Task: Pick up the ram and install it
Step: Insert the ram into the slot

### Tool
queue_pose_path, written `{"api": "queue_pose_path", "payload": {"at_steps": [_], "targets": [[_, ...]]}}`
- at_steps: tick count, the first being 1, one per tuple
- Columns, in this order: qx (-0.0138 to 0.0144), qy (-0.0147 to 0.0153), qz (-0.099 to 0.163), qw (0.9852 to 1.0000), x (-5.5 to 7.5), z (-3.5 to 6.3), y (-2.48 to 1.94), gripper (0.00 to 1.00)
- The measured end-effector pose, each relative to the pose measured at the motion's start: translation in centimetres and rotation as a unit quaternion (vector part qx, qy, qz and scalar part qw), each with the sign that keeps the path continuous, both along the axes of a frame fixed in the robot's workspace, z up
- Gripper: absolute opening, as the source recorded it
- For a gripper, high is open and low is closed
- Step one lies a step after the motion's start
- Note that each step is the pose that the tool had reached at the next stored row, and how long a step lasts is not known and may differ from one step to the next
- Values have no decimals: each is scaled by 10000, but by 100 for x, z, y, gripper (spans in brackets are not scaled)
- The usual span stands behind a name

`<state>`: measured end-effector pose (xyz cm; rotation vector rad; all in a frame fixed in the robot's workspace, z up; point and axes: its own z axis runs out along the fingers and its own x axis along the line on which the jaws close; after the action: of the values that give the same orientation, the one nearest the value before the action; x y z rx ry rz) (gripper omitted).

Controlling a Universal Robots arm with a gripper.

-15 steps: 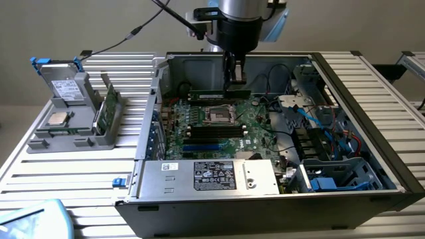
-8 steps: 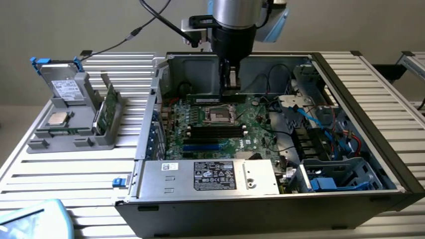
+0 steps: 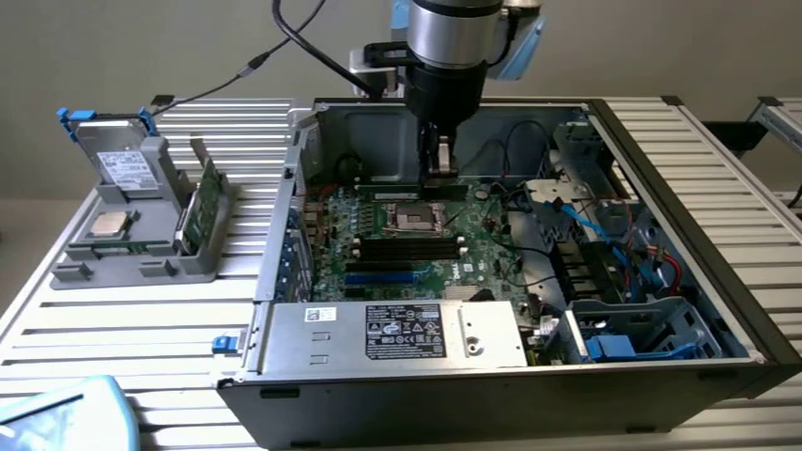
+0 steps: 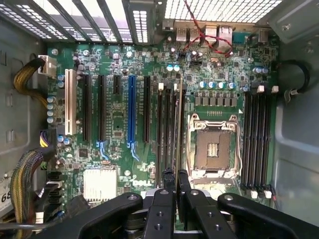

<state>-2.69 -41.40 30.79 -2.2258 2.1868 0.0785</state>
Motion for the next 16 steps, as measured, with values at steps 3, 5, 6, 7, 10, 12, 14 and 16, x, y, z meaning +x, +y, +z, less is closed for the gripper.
{"api": "queue_pose_path", "payload": {"at_steps": [3, 5, 6, 7, 10, 12, 14, 16], "targets": [[1, 0, 0, 10000, 61, -55, 2, 13], [-2, 0, 0, 10000, 88, -90, 2, 13], [-5, 0, -1, 10000, 92, -105, 2, 13], [-7, 0, -2, 10000, 93, -124, 2, 13], [-8, 0, -2, 10000, 92, -178, 2, 13], [-8, 0, -2, 10000, 89, -214, 3, 13], [-8, 0, -2, 10000, 70, -251, 3, 13], [-9, 0, -2, 10000, 45, -287, 3, 13]]}}
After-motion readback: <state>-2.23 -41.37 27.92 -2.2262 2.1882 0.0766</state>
